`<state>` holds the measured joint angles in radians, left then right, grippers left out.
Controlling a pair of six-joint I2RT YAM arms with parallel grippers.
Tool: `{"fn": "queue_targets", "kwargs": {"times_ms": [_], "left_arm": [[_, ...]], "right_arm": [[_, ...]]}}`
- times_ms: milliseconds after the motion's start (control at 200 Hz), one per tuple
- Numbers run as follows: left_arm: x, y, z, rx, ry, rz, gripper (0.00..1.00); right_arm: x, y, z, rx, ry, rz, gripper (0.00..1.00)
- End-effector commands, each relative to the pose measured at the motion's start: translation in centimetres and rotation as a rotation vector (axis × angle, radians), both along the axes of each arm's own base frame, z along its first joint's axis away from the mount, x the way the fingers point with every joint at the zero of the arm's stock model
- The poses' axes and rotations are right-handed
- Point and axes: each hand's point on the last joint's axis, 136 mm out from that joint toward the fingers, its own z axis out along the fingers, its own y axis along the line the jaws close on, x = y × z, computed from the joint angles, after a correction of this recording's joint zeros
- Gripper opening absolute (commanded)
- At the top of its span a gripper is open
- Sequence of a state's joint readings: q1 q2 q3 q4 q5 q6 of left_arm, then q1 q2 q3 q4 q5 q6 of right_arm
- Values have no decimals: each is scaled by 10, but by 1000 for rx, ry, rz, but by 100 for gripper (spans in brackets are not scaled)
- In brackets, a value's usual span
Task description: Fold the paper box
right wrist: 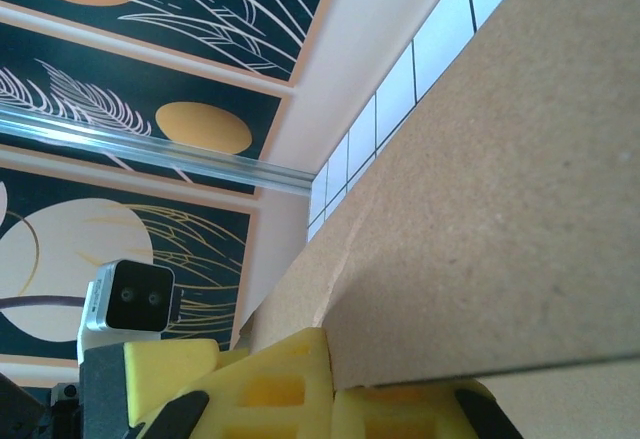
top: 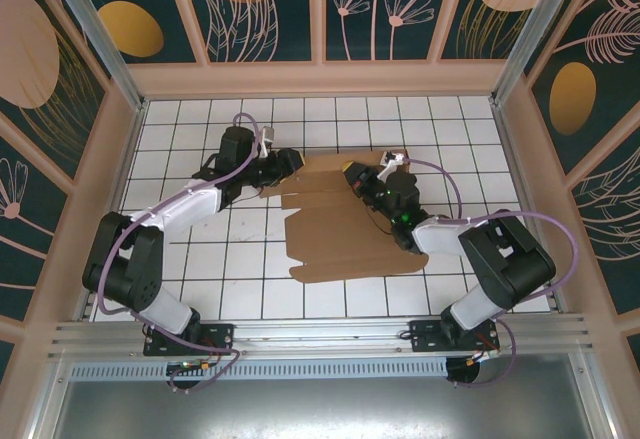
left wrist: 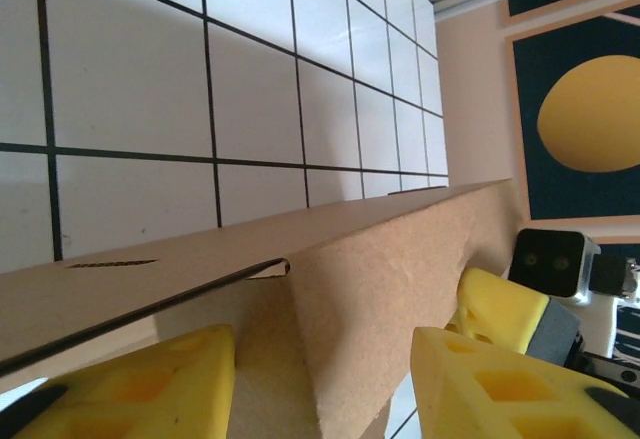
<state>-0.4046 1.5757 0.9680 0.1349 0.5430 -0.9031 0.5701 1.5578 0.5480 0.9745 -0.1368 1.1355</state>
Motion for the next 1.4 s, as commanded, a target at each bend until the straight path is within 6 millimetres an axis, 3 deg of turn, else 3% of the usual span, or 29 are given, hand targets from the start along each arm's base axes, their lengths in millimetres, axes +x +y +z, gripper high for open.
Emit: {"fn": "queue_targets", "kwargs": {"times_ms": [0,240,400,445,545,626,866,1036,1081,1261,1396], "left_arm": [[-1,-13,12,-98,-31,-46,44],[-1,-16,8,-126,-21,-52,25],[-1,-12,0,-87,-8,-40,22],[-2,-10,-3,-70,-4,-37,26],[-1,4,-11,10,4,4,50],[-1,20,-15,92,-5,50,56],[-12,57,-2,244,-125,147,56],[-27,54,0,182,-168,110,53],[-30,53,-1,170,-173,104,51],[-43,54,-20,107,-149,118,52],[-43,55,-36,129,-130,117,57]], "right_arm": [[-8,18,-4,7,13,76,2],[-8,19,-6,1,19,79,2],[-7,14,-6,-12,22,56,2],[-6,13,-5,-16,18,49,3],[-4,7,-4,-46,10,18,3],[-2,4,-3,-74,5,6,4],[2,-1,-4,-116,29,-9,4],[-2,2,11,33,79,34,4],[6,-9,17,84,93,15,3],[8,-12,38,196,105,28,0],[7,-9,46,222,110,48,0]]}}
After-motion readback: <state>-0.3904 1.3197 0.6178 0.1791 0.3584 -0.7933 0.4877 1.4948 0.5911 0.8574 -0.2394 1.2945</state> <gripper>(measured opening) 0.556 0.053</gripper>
